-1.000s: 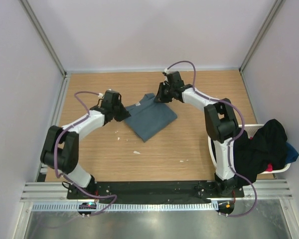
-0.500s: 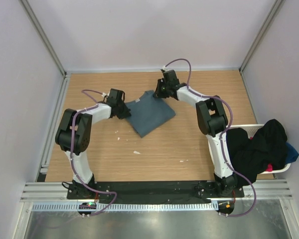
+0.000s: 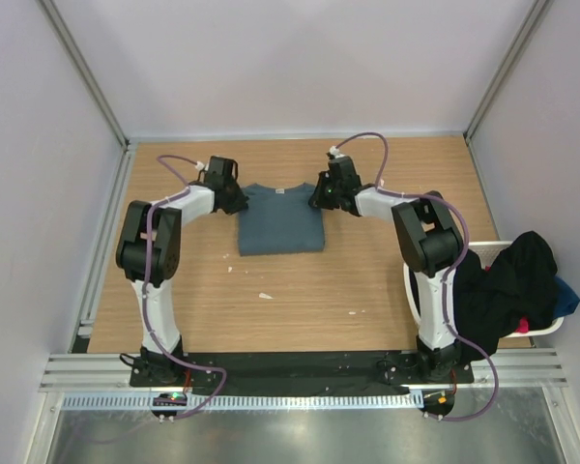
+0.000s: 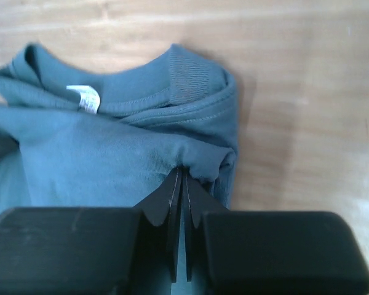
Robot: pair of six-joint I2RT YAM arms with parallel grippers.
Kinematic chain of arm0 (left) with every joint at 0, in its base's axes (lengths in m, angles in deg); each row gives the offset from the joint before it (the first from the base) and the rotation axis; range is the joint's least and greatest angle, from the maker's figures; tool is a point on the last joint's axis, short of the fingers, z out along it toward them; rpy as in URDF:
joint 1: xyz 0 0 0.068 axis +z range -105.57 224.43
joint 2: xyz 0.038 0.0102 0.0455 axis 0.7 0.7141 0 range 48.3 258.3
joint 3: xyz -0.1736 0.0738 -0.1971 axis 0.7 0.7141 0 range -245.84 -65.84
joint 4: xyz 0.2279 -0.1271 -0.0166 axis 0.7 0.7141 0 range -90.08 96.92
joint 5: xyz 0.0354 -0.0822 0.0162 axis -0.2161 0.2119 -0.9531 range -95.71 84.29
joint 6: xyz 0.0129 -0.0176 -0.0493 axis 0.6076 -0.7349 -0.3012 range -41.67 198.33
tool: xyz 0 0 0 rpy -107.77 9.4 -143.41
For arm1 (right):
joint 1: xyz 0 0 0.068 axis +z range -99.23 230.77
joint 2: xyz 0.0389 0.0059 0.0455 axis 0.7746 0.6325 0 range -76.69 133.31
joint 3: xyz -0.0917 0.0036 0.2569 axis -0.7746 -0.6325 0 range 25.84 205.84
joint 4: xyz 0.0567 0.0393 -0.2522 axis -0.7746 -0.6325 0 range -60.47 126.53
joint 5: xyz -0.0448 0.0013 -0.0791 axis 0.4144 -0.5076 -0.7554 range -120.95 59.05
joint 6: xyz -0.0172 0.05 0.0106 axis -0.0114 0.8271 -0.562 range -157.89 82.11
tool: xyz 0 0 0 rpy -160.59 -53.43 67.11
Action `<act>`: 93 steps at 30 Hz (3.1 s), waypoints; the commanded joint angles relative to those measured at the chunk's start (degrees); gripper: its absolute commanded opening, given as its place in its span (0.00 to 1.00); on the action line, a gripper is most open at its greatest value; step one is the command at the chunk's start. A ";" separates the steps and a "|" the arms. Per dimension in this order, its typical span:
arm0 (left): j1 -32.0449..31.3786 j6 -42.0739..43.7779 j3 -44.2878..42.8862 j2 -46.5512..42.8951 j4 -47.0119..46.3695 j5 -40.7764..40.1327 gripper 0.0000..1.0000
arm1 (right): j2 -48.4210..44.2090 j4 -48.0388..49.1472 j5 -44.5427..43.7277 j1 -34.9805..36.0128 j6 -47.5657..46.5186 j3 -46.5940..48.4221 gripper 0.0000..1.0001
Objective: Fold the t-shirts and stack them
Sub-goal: Fold the tshirt, then neatly place the folded tshirt to the corner
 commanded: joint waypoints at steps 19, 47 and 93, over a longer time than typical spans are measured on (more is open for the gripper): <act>-5.03 3.99 13.86 -25.83 4.80 5.79 0.21 | -7.26 -9.45 7.47 0.64 -0.52 10.81 0.20; -5.82 5.21 24.16 -18.27 2.94 3.41 0.01 | 2.43 -14.88 -2.46 -1.20 -11.76 15.37 0.15; 3.49 11.36 3.67 -13.71 13.24 9.39 0.84 | -23.96 -6.55 -1.40 0.82 6.16 -20.66 1.00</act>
